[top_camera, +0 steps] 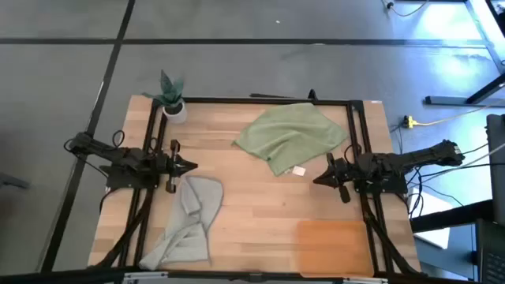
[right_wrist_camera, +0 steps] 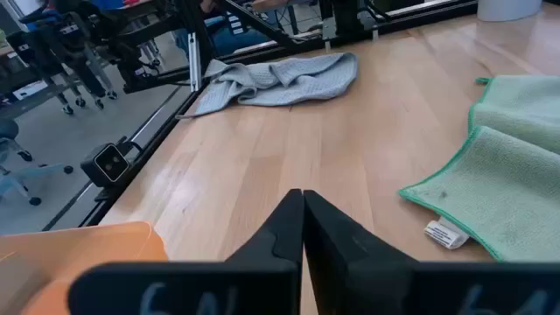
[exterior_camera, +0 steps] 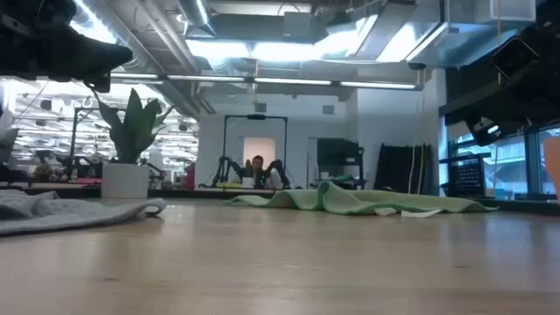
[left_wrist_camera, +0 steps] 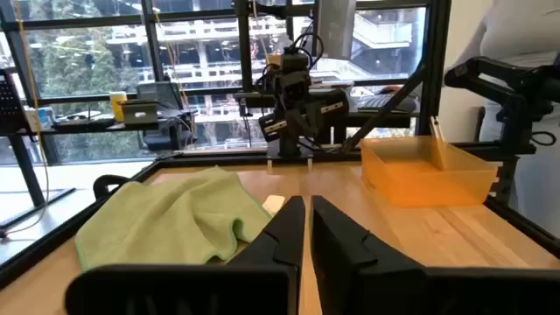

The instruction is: Roll microfiber towels into tight, uniform cylinder then place into a basket

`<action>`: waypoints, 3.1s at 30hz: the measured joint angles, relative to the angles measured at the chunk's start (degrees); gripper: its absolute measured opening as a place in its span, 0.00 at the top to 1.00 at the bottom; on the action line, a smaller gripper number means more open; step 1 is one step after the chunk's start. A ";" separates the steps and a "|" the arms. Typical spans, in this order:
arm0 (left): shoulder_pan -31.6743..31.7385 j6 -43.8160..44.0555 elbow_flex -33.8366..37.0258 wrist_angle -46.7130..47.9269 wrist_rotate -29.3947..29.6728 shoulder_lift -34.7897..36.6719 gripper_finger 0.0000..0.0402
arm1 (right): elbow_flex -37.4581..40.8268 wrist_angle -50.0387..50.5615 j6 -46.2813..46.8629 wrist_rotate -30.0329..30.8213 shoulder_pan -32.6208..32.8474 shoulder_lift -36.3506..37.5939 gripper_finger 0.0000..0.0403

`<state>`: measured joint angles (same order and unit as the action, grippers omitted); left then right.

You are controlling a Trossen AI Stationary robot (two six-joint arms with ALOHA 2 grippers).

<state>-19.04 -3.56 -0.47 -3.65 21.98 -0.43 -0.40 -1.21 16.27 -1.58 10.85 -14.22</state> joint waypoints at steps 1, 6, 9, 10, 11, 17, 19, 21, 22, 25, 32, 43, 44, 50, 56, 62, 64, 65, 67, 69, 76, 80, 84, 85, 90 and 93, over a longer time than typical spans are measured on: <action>0.01 -0.01 0.02 0.01 0.00 0.00 0.97 | 0.00 -0.02 -0.02 0.00 -0.02 -0.02 0.97; 0.00 0.00 0.02 0.01 0.01 0.00 0.97 | 0.00 0.00 -0.01 -0.02 -0.01 -0.02 0.97; -0.01 -0.01 0.00 0.01 0.02 0.00 0.97 | 0.00 0.00 -0.06 0.00 -0.02 0.00 0.97; 0.00 0.01 0.01 0.00 0.02 0.00 0.97 | -0.02 0.00 0.00 -0.02 -0.02 -0.02 0.97; 0.01 -0.01 0.02 -0.01 0.02 0.00 0.97 | -0.02 -0.02 -0.02 -0.01 -0.02 -0.01 0.97; 0.01 -0.01 0.01 0.01 0.02 0.00 0.97 | -0.02 0.00 -0.07 -0.01 -0.02 0.00 0.97; 0.00 0.00 0.01 -0.01 0.02 0.02 0.97 | 0.00 0.00 -0.04 -0.02 -0.02 -0.02 0.97; 0.01 -0.01 0.01 0.00 0.02 0.00 0.97 | 0.00 0.00 -0.02 0.00 0.00 0.00 0.97; 0.00 0.00 0.02 0.01 0.02 0.01 0.97 | -0.01 -0.02 -0.06 -0.02 -0.02 0.00 0.97; 0.01 -0.01 0.00 0.01 0.02 0.00 0.97 | -0.01 -0.01 0.00 -0.01 -0.02 0.00 0.97; 0.00 0.00 0.01 0.00 0.02 0.01 0.97 | -0.02 -0.01 -0.06 0.00 -0.02 -0.02 0.97; 0.01 -0.01 0.01 0.00 0.02 0.01 0.97 | -0.01 -0.11 -0.12 0.00 0.00 -0.01 0.97; 0.01 -0.01 0.00 -0.01 0.02 0.00 0.97 | -0.01 -0.22 -0.12 -0.02 -0.02 0.00 0.97; 0.00 0.01 0.00 0.00 0.01 0.00 0.97 | -0.01 -2.04 -0.19 5.69 -0.02 0.02 0.97; 0.01 -0.12 0.02 0.01 0.02 0.00 0.97 | -0.02 -3.61 -0.22 6.01 -0.02 0.00 0.97; -0.01 -0.01 0.02 -0.01 0.02 0.00 0.97 | -0.01 -4.43 -0.04 6.04 -0.02 0.00 0.97; 0.01 1.65 0.00 -0.19 -0.08 0.00 0.97 | -0.02 -5.07 0.02 6.05 -0.02 0.00 0.97; -0.01 2.00 0.00 -1.02 -0.07 0.00 0.97 | -0.01 -5.27 -0.01 6.21 -0.02 0.00 0.97; 0.01 1.96 0.00 -3.54 0.63 0.00 0.97 | -0.01 -5.40 -0.02 7.82 -0.02 0.00 0.97; 0.01 1.27 0.00 -5.76 -0.03 0.00 0.97 | -0.02 -5.46 0.25 9.91 -0.02 0.00 0.97; 0.01 -2.95 -4.15 -12.90 4.64 0.02 0.97 | -0.02 -6.68 2.99 11.65 -0.02 -0.01 0.97; 0.01 -2.96 -11.68 -5.15 10.01 -0.67 0.97 | -0.02 -10.04 2.89 13.02 -0.02 -0.02 0.97; 0.01 -2.35 -19.61 4.45 16.11 -5.00 0.97 | -0.01 -14.60 2.82 13.16 -0.02 -0.02 0.97; 0.01 -1.43 -21.18 5.81 17.86 -6.71 0.97 | -0.01 -15.67 2.72 13.16 -0.02 -0.02 0.97; 0.03 5.18 -27.52 13.16 20.95 -17.78 0.97 | -0.28 -19.52 -3.20 13.27 -0.02 0.00 0.98; 1.28 10.92 -31.76 17.46 21.30 -24.53 0.97 | -2.94 -19.39 -7.94 13.94 -0.02 -0.04 0.99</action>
<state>-17.76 7.36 -32.23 13.81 43.28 -24.95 -3.35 -20.60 8.33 12.35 10.83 -14.26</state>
